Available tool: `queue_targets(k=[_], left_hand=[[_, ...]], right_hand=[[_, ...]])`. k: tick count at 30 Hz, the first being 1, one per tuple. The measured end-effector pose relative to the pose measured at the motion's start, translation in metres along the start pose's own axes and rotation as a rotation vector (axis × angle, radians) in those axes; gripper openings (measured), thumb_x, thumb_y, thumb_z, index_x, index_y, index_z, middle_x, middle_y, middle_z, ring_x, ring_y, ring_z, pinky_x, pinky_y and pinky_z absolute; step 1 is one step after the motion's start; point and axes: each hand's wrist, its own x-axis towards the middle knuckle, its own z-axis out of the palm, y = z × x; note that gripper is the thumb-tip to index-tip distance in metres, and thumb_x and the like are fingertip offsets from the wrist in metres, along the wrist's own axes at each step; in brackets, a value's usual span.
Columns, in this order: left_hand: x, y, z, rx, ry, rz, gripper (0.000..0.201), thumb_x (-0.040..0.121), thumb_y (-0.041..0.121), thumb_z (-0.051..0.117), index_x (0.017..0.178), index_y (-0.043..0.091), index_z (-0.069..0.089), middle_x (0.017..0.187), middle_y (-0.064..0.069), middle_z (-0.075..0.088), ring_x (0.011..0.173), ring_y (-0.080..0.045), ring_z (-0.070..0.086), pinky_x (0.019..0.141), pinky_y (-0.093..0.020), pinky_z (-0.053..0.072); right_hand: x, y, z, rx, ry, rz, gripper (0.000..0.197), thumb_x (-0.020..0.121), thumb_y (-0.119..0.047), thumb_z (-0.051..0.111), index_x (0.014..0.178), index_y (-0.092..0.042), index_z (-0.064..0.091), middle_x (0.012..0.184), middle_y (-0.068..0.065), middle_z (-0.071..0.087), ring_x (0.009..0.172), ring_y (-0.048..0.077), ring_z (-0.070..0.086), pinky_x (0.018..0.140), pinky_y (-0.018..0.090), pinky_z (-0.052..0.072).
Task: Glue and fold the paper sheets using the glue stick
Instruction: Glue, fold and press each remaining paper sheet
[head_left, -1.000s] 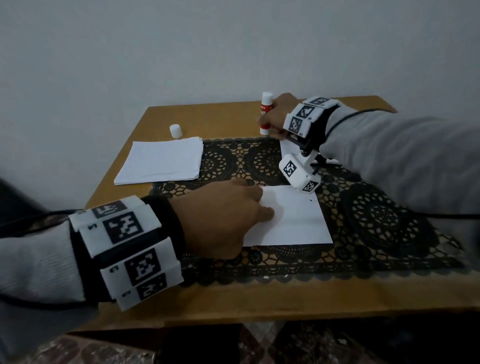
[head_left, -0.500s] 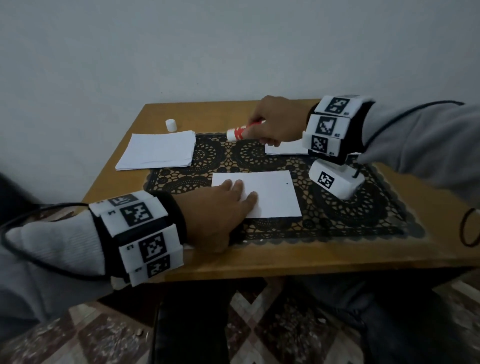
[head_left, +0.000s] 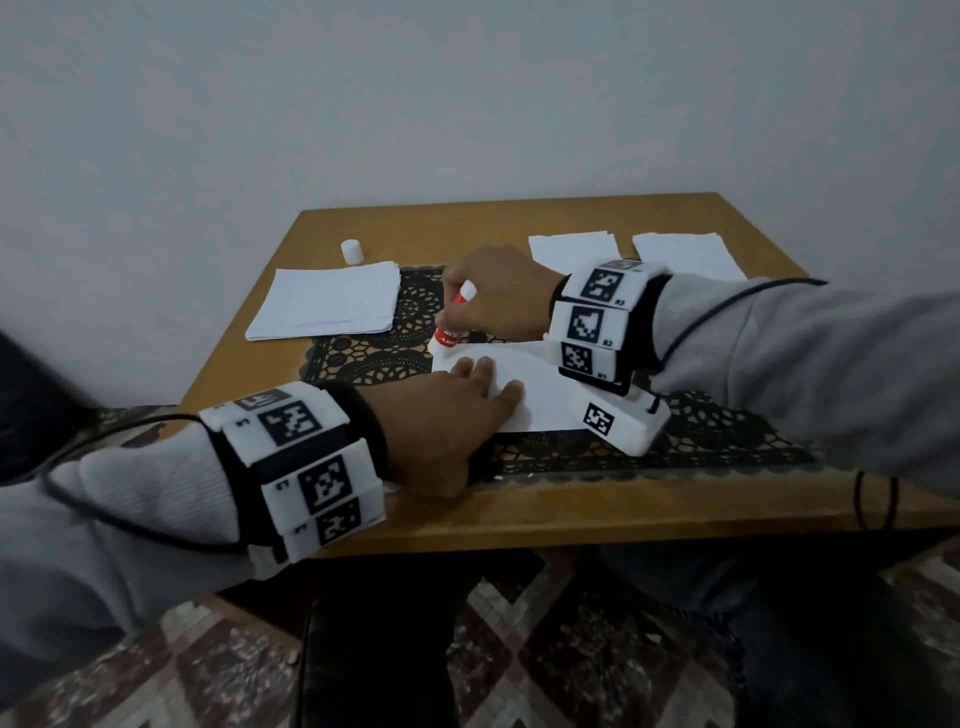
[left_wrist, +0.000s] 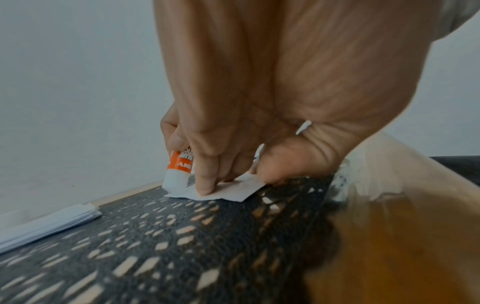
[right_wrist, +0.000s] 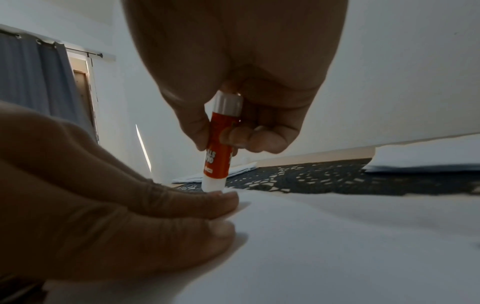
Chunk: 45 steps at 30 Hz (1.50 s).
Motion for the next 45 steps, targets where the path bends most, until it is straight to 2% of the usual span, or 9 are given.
queue_targets(k=[9, 14, 17, 20, 24, 28, 33, 39, 45], left_hand=[[0.000, -0.001, -0.001, 0.003, 0.014, 0.005, 0.091, 0.089, 0.022, 0.055, 0.152, 0.019, -0.010, 0.158, -0.017, -0.009, 0.145, -0.033, 0.010, 0.113, -0.039, 0.027], [0.001, 0.000, -0.003, 0.008, 0.011, -0.018, 0.088, 0.089, 0.022, 0.055, 0.152, 0.021, -0.007, 0.158, -0.018, -0.006, 0.146, -0.033, 0.010, 0.115, -0.041, 0.024], [0.003, -0.001, -0.005, 0.038, 0.037, -0.032, 0.082, 0.089, 0.024, 0.054, 0.153, 0.020, 0.002, 0.157, -0.019, 0.008, 0.140, -0.033, 0.027, 0.112, -0.042, 0.032], [0.006, -0.004, -0.008, 0.051, 0.099, -0.024, 0.071, 0.087, 0.023, 0.055, 0.149, 0.020, 0.022, 0.146, -0.015, 0.035, 0.125, -0.031, 0.045, 0.102, -0.043, 0.042], [0.013, -0.010, -0.017, 0.048, 0.167, -0.007, 0.066, 0.084, 0.015, 0.057, 0.145, 0.027, 0.034, 0.134, -0.006, 0.048, 0.118, -0.026, 0.050, 0.098, -0.040, 0.045], [0.025, -0.021, -0.023, 0.038, 0.222, 0.021, 0.064, 0.088, 0.019, 0.061, 0.146, 0.029, 0.035, 0.129, -0.003, 0.048, 0.117, -0.024, 0.049, 0.097, -0.038, 0.044], [0.037, -0.021, -0.030, 0.088, 0.181, 0.024, 0.073, 0.088, 0.024, 0.065, 0.149, 0.036, 0.025, 0.124, -0.003, 0.044, 0.116, -0.023, 0.040, 0.095, -0.038, 0.043], [0.041, -0.018, -0.029, 0.147, 0.145, 0.007, 0.075, 0.089, 0.020, 0.062, 0.150, 0.036, 0.021, 0.127, -0.007, 0.041, 0.119, -0.026, 0.037, 0.097, -0.042, 0.043], [0.043, -0.021, -0.028, 0.094, 0.145, 0.011, 0.077, 0.087, 0.017, 0.063, 0.150, 0.035, 0.023, 0.119, -0.005, 0.041, 0.114, -0.024, 0.039, 0.095, -0.042, 0.044]], right_hand=[[-0.014, 0.014, -0.014, -0.088, 0.026, 0.063, 0.018, 0.084, -0.028, 0.065, 0.073, -0.014, 0.060, 0.095, 0.008, 0.067, 0.086, 0.023, 0.060, 0.073, 0.035, 0.049], [-0.035, 0.029, -0.026, -0.147, 0.011, 0.095, 0.020, 0.083, -0.027, 0.066, 0.074, -0.010, 0.062, 0.090, 0.008, 0.064, 0.080, 0.024, 0.059, 0.065, 0.032, 0.044], [-0.046, 0.038, -0.034, -0.186, 0.003, 0.119, 0.021, 0.083, -0.028, 0.066, 0.070, -0.012, 0.059, 0.088, 0.007, 0.064, 0.080, 0.022, 0.058, 0.063, 0.031, 0.043], [-0.055, 0.049, -0.039, -0.184, 0.017, 0.145, 0.021, 0.082, -0.028, 0.066, 0.070, -0.011, 0.060, 0.087, 0.005, 0.062, 0.080, 0.021, 0.057, 0.069, 0.033, 0.046], [-0.061, 0.058, -0.044, -0.187, 0.023, 0.197, 0.023, 0.083, -0.030, 0.065, 0.068, -0.012, 0.059, 0.084, -0.002, 0.056, 0.085, 0.020, 0.055, 0.072, 0.033, 0.045], [-0.062, 0.060, -0.056, -0.251, 0.053, 0.220, 0.023, 0.084, -0.034, 0.064, 0.069, -0.017, 0.058, 0.085, -0.001, 0.057, 0.088, 0.020, 0.053, 0.070, 0.032, 0.041], [-0.065, 0.056, -0.060, -0.198, 0.096, 0.197, 0.022, 0.085, -0.035, 0.063, 0.075, -0.014, 0.061, 0.093, 0.002, 0.058, 0.086, 0.019, 0.052, 0.066, 0.029, 0.038], [-0.067, 0.045, -0.040, -0.121, 0.107, 0.152, 0.015, 0.084, -0.031, 0.064, 0.076, -0.018, 0.062, 0.082, -0.008, 0.050, 0.081, 0.015, 0.054, 0.073, 0.031, 0.047], [-0.073, 0.047, -0.030, -0.097, 0.071, 0.155, 0.019, 0.084, -0.030, 0.063, 0.070, -0.019, 0.055, 0.073, -0.014, 0.045, 0.077, 0.017, 0.054, 0.082, 0.037, 0.044]])
